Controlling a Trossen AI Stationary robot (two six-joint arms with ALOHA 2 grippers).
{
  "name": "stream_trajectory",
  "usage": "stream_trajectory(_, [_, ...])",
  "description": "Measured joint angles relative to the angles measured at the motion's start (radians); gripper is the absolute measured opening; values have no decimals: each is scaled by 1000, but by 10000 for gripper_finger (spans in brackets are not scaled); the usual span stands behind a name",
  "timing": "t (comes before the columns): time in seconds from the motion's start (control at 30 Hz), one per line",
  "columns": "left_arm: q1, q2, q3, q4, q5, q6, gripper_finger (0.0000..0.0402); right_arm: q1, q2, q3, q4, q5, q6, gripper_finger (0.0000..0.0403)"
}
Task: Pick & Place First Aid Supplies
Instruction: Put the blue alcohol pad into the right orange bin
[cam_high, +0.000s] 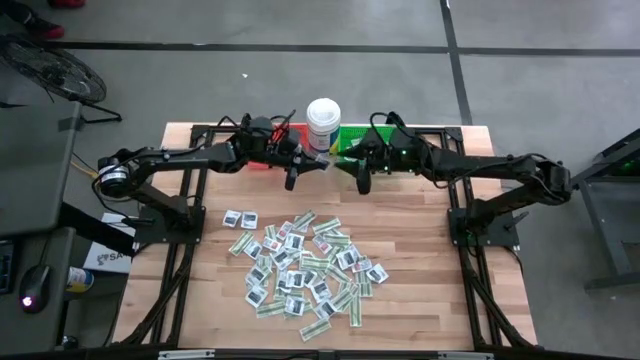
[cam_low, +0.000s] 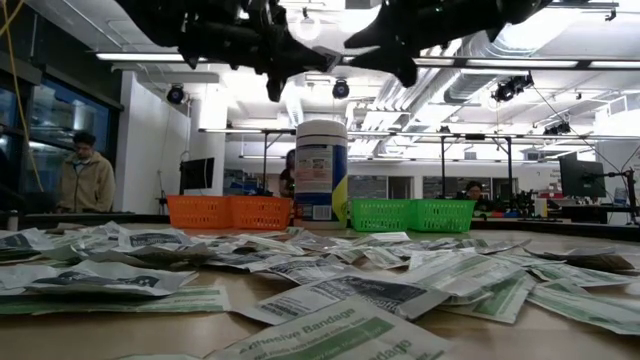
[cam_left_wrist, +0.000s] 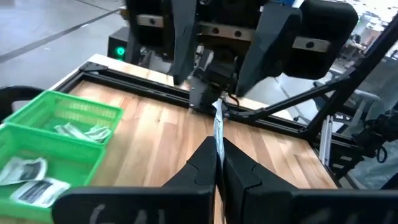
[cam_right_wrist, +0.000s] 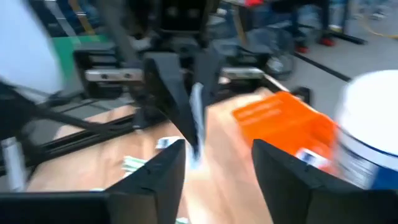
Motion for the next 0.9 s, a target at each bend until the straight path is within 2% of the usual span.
stream_trajectory(0.17, [69, -1, 0, -116, 2, 25, 0, -27, -52, 0, -98, 62, -2, 207])
stream_trajectory(0.53, [273, -1, 0, -403, -55, 156, 0, -34, -82, 0, -172, 70, 4, 208])
stream_trajectory(0.7, [348, 15, 0, -430, -49, 182, 0, -34, -82, 0, -176, 82, 4, 209])
stream_trajectory(0.9, [416, 106, 1, -432, -5, 177, 0, -34, -82, 0, -175, 109, 5, 209])
